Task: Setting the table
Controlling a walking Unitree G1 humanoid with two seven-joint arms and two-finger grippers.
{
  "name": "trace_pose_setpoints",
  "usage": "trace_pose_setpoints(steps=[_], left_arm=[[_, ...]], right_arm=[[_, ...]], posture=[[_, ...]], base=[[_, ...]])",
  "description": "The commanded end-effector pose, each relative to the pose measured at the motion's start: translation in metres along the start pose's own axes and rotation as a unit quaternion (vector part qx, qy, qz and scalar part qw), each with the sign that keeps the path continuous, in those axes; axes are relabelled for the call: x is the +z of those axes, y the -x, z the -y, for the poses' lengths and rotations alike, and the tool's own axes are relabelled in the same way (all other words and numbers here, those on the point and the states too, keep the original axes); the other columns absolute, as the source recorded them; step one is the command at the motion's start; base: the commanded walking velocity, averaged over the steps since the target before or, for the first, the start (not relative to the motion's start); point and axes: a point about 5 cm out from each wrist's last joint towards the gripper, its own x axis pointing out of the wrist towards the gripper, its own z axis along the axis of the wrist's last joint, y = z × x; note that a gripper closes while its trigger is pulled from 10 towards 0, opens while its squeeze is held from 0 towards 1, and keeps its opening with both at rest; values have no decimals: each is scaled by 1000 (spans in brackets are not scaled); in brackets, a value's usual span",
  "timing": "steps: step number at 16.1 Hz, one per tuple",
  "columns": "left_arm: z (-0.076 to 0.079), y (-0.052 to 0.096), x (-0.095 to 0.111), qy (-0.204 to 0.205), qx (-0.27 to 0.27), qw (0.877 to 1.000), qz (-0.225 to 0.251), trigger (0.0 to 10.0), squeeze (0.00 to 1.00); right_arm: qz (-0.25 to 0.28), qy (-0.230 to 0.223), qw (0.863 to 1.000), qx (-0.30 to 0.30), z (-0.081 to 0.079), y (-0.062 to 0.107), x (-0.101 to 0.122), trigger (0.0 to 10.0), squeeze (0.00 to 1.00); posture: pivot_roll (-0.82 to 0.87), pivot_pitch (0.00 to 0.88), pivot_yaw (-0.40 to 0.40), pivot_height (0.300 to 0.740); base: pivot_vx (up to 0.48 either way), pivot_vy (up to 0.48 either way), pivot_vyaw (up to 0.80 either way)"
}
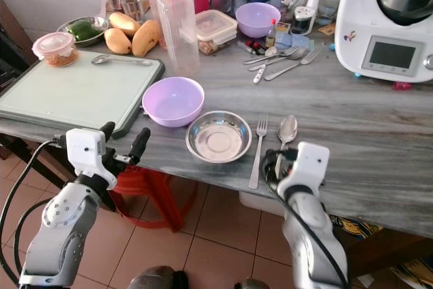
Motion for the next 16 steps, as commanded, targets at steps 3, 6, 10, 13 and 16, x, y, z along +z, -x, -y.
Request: trace_pose_setpoints(steps=[3,6,10,13,16], left_arm=[[-1,-1,1,-3,1,1000,2,10000,0],[-1,-1,1,-2,2,1000,2,10000,0],[2,-3,0,0,-3,1000,2,10000,0],[3,-4,1,0,-3,1000,5,10000,0],[1,-3,1,0,2,1000,6,10000,0]], right_arm=[[34,15,999,36,-3,14,8,10000,1000],[53,21,995,87,-6,29,6,10000,1000],[103,5,980,171,-26,30,18,10000,1000],[85,-23,973,215,-32,22,14,10000,1000],[68,-35,971,227,-26,26,4,10000,1000]], posture=[[10,18,62,740],[5,18,62,740],[0,13,71,740],[11,10,64,740],[12,12,57,740]], base=[[0,0,0],[0,0,0],[0,0,0],[0,0,0],[0,0,0]])
